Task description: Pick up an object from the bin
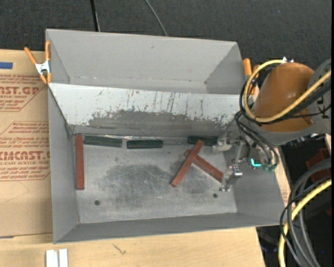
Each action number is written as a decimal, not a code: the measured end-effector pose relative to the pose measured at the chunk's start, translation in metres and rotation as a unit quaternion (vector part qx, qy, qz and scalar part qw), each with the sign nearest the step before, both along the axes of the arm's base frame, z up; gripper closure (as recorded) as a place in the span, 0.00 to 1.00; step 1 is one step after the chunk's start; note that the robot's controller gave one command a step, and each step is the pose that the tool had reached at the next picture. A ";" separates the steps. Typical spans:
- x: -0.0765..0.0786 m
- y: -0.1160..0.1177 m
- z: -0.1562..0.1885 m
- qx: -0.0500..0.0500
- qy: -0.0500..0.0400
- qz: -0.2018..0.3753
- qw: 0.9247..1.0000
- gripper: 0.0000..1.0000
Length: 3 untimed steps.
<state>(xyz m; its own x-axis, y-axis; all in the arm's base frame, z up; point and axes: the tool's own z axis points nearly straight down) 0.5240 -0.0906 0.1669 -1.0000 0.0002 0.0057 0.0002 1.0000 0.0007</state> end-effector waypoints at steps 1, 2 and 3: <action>0.002 0.000 0.003 0.000 -0.003 0.000 1.000 0.00; 0.015 -0.002 -0.086 -0.001 -0.025 -0.008 1.000 1.00; 0.004 -0.003 -0.092 -0.001 -0.005 -0.008 1.000 0.00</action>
Offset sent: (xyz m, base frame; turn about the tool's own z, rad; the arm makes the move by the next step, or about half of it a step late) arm 0.0018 -0.0037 -0.0969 0.0185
